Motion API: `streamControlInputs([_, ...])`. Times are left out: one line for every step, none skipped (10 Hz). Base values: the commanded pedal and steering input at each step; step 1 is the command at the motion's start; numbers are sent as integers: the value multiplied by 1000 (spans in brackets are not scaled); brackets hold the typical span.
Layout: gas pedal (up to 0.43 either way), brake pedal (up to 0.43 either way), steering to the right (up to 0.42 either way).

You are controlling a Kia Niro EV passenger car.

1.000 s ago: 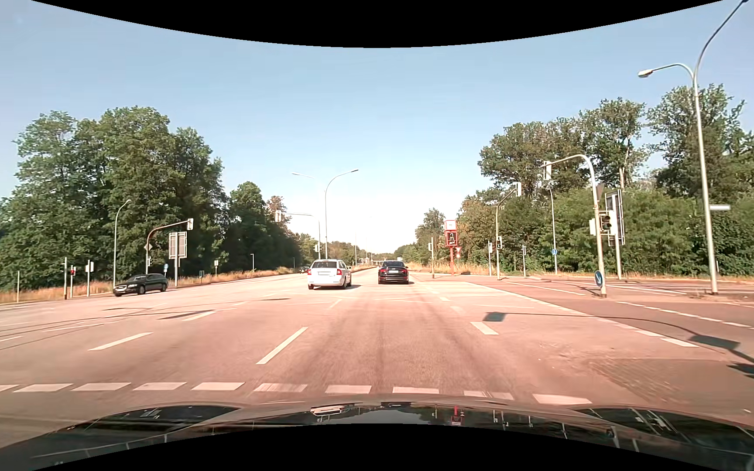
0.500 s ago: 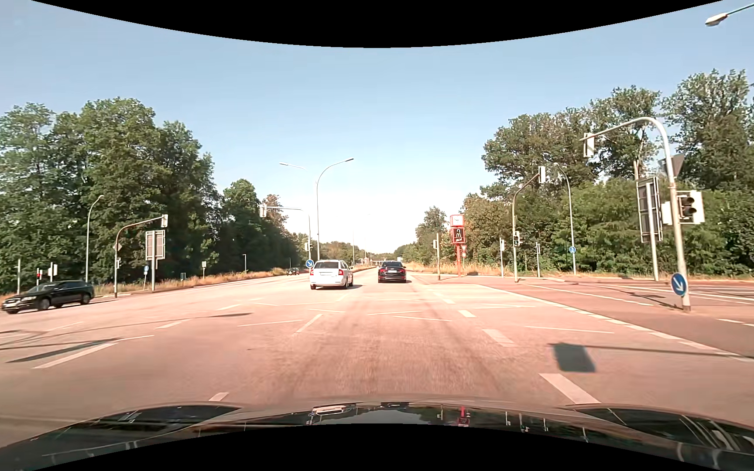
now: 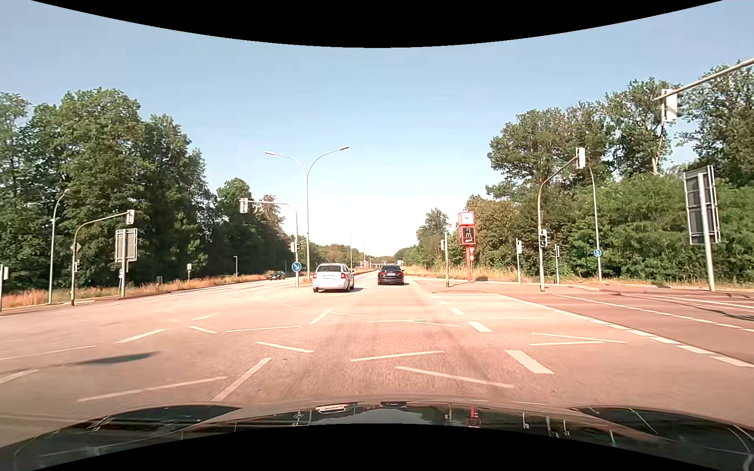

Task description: Follow the waypoints while adhering to traffic rules and regulations

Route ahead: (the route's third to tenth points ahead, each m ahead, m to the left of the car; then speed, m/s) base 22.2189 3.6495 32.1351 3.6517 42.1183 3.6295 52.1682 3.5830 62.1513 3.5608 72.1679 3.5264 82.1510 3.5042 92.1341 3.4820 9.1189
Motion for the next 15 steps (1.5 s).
streamControlInputs([268,0,0])
streamControlInputs([268,0,-1])
streamControlInputs([268,0,-1])
streamControlInputs([268,0,-1])
streamControlInputs([268,0,-2])
streamControlInputs([260,0,-2])
streamControlInputs([260,0,-2])
streamControlInputs([240,0,-2])
streamControlInputs([240,0,-2])
streamControlInputs([228,0,-2])
streamControlInputs([228,0,-2])
streamControlInputs([228,0,-2])
streamControlInputs([228,0,-2])
streamControlInputs([228,0,-2])
streamControlInputs([228,0,-2])
